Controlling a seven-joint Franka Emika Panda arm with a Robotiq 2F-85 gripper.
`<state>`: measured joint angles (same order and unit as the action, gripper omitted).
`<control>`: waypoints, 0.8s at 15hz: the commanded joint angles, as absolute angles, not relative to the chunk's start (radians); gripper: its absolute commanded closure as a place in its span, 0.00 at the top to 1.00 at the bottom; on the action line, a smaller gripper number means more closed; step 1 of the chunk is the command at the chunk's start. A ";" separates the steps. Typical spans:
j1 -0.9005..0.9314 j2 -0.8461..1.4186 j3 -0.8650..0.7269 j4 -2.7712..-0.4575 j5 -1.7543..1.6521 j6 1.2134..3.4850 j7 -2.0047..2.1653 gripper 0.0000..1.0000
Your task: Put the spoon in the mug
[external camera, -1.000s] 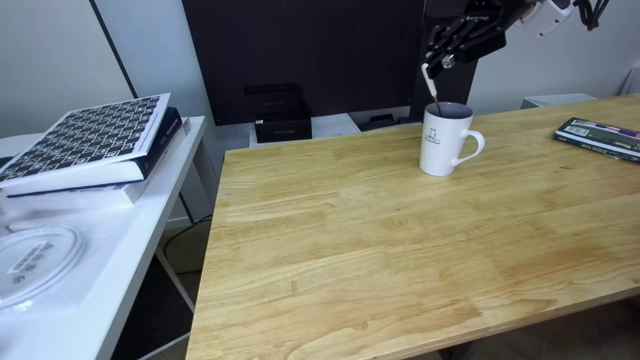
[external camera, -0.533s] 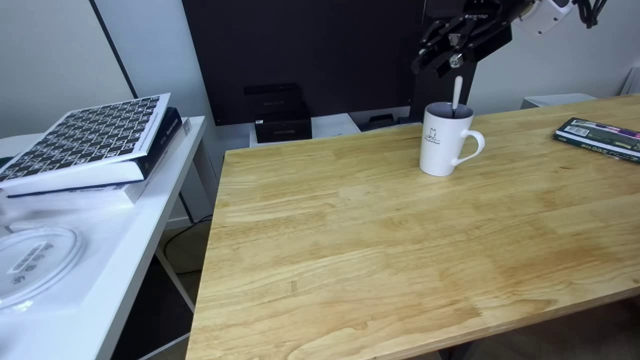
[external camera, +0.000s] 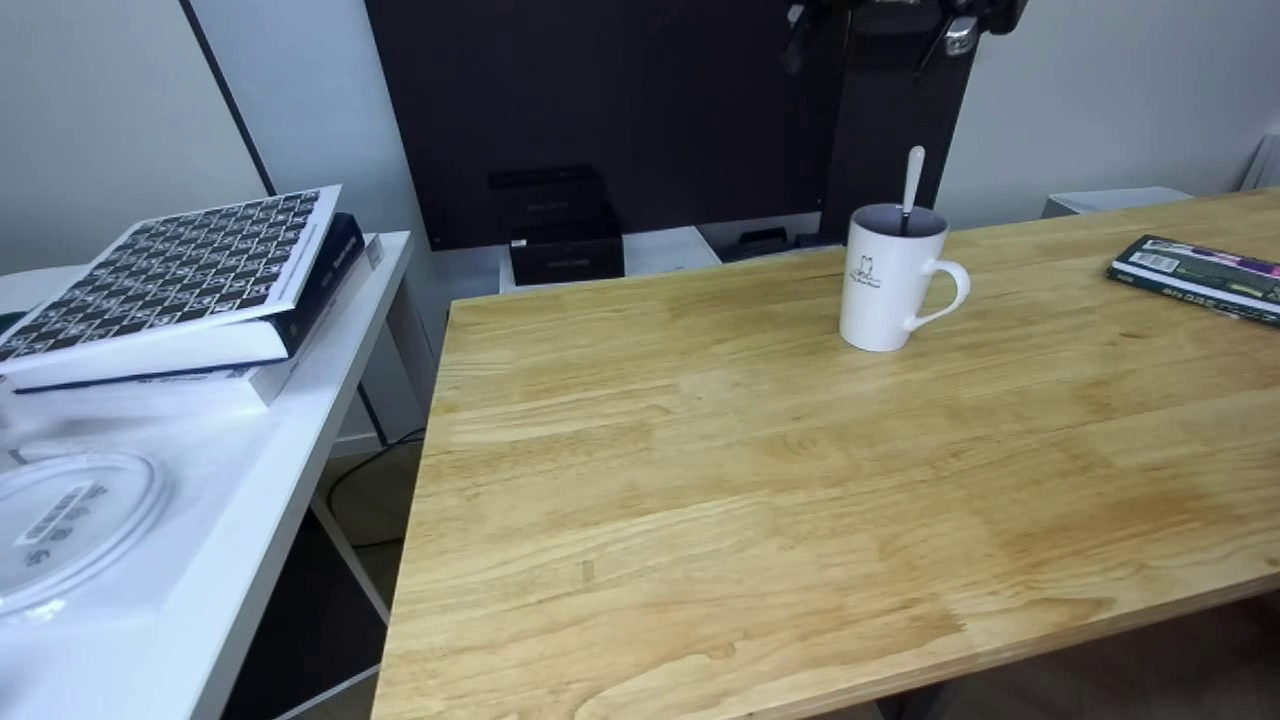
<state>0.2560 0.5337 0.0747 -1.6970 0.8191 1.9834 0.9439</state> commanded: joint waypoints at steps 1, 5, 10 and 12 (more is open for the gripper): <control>0.317 0.414 0.076 -1.770 0.629 1.989 0.999 1.00; 0.348 0.328 0.100 -1.847 0.383 1.995 1.002 1.00; 0.347 0.235 0.112 -1.955 0.094 2.011 0.935 1.00; 0.342 0.204 0.111 -1.996 -0.017 2.032 0.906 1.00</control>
<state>0.3542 0.2808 0.1051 -1.9076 0.1065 1.9952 0.9453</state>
